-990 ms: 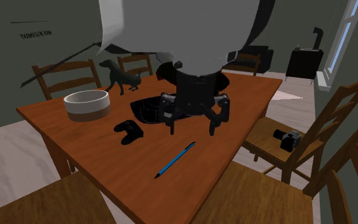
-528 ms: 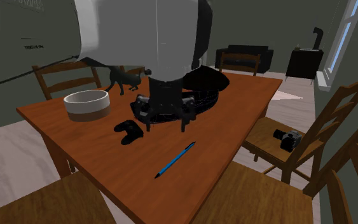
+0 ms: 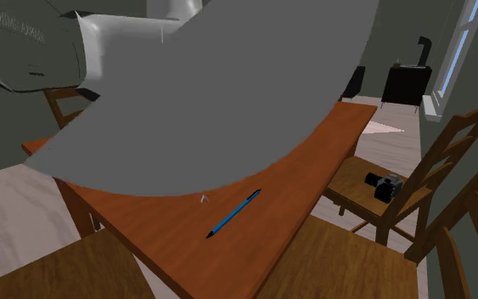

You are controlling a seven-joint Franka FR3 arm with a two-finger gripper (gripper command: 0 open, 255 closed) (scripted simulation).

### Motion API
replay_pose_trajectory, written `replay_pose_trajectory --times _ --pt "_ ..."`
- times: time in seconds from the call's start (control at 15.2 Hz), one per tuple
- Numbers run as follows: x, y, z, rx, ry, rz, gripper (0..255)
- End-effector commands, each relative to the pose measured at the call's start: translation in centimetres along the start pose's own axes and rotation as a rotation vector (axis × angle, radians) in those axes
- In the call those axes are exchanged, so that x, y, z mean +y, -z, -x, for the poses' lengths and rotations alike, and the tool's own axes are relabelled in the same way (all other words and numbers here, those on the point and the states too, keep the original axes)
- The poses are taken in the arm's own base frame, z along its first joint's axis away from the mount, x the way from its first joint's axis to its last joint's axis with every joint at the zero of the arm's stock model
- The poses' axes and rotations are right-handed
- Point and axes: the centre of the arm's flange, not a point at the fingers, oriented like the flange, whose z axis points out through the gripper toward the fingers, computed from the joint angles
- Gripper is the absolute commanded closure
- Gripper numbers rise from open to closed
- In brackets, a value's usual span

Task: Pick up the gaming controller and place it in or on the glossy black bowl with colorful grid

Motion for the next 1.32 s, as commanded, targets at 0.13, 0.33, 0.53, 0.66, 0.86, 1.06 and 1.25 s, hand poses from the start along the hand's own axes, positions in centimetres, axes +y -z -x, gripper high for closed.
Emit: replay_pose_trajectory --times 0.13,0.33,0.53,0.66,0.86,1.06,1.25 --pt "-1.9 -1.2 -1.4 0.000 0.014 -0.014 0" --pt "-1.9 -2.8 -1.4 0.000 0.014 -0.014 0" --pt "-1.9 -4.7 -1.4 0.000 0.014 -0.014 0" --pt "-1.9 -4.7 -1.4 0.000 0.014 -0.014 0" --pt "-1.9 -4.7 -1.4 0.000 0.014 -0.014 0" --pt "-1.9 -4.7 -1.4 0.000 0.014 -0.014 0" --pt "-1.9 -4.7 -1.4 0.000 0.014 -0.014 255"
